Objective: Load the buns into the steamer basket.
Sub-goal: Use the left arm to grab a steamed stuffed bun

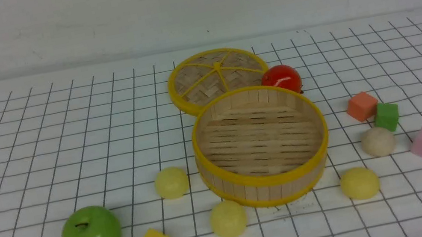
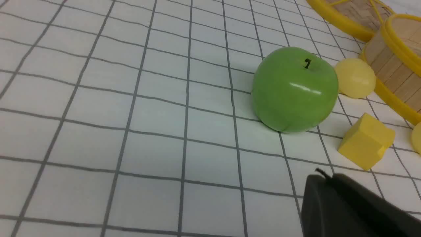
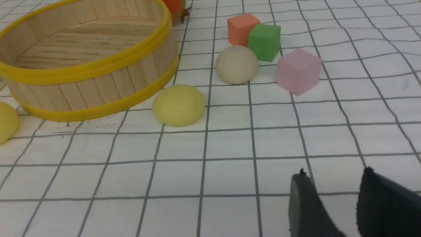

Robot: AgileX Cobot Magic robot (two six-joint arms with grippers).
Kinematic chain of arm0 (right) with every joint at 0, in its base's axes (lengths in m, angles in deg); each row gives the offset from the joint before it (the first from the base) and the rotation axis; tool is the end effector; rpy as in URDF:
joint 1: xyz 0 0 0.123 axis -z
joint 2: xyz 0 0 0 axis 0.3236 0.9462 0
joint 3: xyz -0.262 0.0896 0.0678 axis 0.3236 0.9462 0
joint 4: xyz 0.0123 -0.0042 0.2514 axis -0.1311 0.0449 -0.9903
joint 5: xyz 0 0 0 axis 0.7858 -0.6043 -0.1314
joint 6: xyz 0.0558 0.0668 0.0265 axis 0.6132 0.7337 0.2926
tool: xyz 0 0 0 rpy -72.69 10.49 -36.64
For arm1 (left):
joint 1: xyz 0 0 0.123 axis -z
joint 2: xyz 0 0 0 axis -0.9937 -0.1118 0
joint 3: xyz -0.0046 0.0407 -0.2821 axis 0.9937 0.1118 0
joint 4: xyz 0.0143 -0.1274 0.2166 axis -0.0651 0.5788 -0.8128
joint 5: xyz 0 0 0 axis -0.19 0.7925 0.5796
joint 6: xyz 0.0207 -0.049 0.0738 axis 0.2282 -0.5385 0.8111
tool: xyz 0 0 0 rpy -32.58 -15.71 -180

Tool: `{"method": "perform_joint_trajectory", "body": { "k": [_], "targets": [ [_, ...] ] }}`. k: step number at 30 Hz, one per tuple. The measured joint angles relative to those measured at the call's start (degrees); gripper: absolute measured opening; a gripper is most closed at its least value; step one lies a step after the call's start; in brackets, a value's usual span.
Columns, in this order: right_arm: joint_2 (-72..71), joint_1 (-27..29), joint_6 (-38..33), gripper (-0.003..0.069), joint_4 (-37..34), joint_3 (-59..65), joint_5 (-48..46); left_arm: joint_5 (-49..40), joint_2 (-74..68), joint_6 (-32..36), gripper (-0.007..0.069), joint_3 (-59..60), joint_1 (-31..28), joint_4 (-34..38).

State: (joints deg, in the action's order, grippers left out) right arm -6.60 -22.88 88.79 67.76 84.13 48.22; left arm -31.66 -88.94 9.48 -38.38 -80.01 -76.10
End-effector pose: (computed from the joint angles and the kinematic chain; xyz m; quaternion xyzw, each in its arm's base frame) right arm 0.0518 0.0059 0.1726 0.0021 0.8065 0.0578 0.5883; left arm 0.0519 -0.0082 0.1692 -0.0857 0.8044 -0.1308 0.5732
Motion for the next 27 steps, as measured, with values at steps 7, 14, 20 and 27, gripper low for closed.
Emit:
{"method": "perform_joint_trajectory", "body": {
  "k": [7, 14, 20, 27],
  "targets": [
    [0.0, 0.0, 0.0, 0.0239, 0.0, 0.0, 0.0, 0.0, 0.0, 0.0, 0.0017, 0.0, 0.0, 0.0],
    [0.0, 0.0, -0.1, 0.0239, 0.0, 0.0, 0.0, 0.0, 0.0, 0.0, 0.0017, 0.0, 0.0, 0.0],
    [0.0, 0.0, -0.1, 0.0239, 0.0, 0.0, 0.0, 0.0, 0.0, 0.0, 0.0017, 0.0, 0.0, 0.0],
    [0.0, 0.0, -0.1, 0.0239, 0.0, 0.0, 0.0, 8.9, 0.0, -6.7, 0.0018, 0.0, 0.0, 11.2]
  ]
}}
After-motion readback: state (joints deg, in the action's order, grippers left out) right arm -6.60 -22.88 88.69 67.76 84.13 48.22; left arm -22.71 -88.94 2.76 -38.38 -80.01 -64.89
